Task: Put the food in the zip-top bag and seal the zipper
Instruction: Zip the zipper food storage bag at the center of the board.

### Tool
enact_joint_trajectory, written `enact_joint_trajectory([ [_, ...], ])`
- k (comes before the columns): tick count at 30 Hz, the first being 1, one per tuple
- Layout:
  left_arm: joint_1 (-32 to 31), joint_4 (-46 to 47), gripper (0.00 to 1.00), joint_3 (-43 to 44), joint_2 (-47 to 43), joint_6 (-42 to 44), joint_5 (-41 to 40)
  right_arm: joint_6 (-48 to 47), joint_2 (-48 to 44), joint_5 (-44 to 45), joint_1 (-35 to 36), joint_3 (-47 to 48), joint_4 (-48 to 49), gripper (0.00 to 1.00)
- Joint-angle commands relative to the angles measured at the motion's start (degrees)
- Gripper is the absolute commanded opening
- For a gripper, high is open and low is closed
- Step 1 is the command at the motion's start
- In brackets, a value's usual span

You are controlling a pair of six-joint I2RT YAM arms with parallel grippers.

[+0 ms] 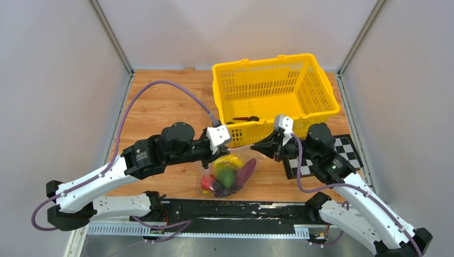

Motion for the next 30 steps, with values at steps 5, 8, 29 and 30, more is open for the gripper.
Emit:
enact_joint_trajectory([
  [5,0.1,-4.5,0.00,0.1,-2.7,-0.9,-5.3,0.1,-3.0,7.9,-0.5,-0.1,1.1,0.00],
  [8,0.1,-5.0,0.00,0.2,-3.1,-1.4,-7.0,-0.4,-3.7,6.7,-0.5,0.5,-0.1,0.00],
  [29,0.1,2.8,0.00,0.4,0.0,-3.3,2.3,-1.0,2.4,-4.7,-0.5,8.8,-4.9,0.47],
  [30,0.1,2.4,0.00,1.2,0.8,-3.1,3.3,-1.9,3.6,-6.3,-0.5,9.8,-5.1,0.52],
])
